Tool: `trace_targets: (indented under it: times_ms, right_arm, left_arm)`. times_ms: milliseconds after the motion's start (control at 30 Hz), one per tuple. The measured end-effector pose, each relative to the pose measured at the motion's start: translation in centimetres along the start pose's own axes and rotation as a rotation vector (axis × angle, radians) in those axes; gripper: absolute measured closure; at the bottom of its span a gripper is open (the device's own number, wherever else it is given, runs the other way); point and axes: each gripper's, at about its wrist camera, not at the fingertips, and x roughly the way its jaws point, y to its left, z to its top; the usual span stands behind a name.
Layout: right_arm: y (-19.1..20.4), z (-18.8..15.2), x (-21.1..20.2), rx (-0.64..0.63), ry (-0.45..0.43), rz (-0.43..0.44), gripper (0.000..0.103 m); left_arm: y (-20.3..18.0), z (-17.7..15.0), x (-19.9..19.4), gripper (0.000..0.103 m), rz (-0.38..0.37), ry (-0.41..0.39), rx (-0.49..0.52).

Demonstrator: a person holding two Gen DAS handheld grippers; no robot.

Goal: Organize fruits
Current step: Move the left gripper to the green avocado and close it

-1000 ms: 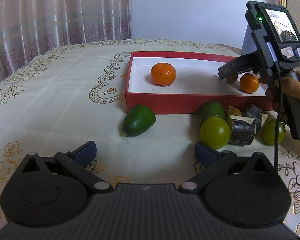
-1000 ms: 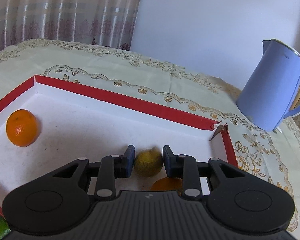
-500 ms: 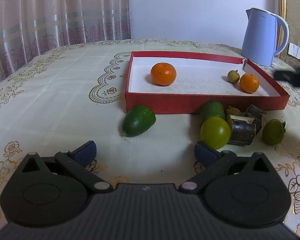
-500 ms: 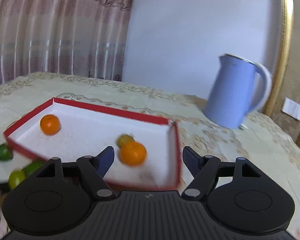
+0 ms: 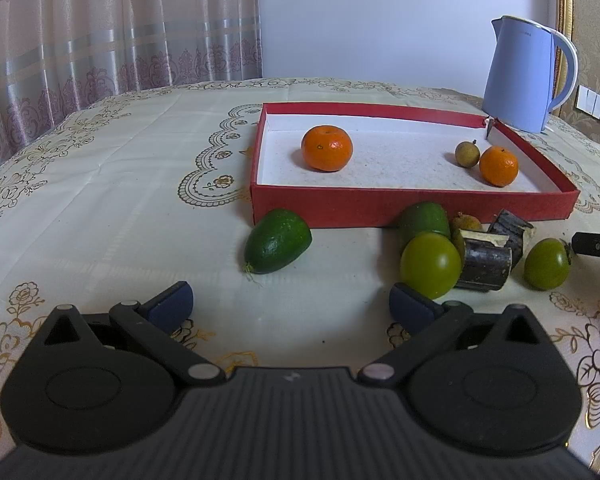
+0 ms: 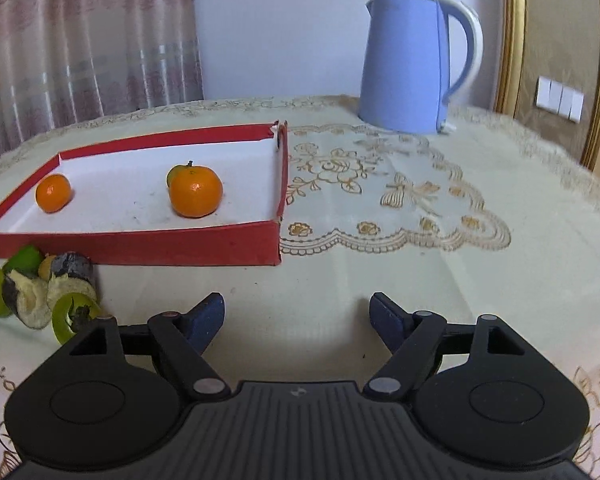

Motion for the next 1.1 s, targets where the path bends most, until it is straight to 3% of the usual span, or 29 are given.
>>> trace_targets:
  times_ms: [733, 900, 1100]
  right_arm:
    - [0.4, 0.0, 0.3, -0.022, 0.02, 0.016, 0.01]
    - [0.4, 0.0, 0.2, -0.022, 0.02, 0.016, 0.01]
    - [0.4, 0.0, 0.2, -0.022, 0.021, 0.016, 0.01]
  left_arm:
    - [0.1, 0.1, 0.1, 0.0, -0.014, 0.007, 0.01]
    - [0.5, 0.8, 0.1, 0.0, 0.049, -0.013, 0.045]
    - [1.6, 1.9, 0.7, 0.0, 0.018, -0.012, 0.029]
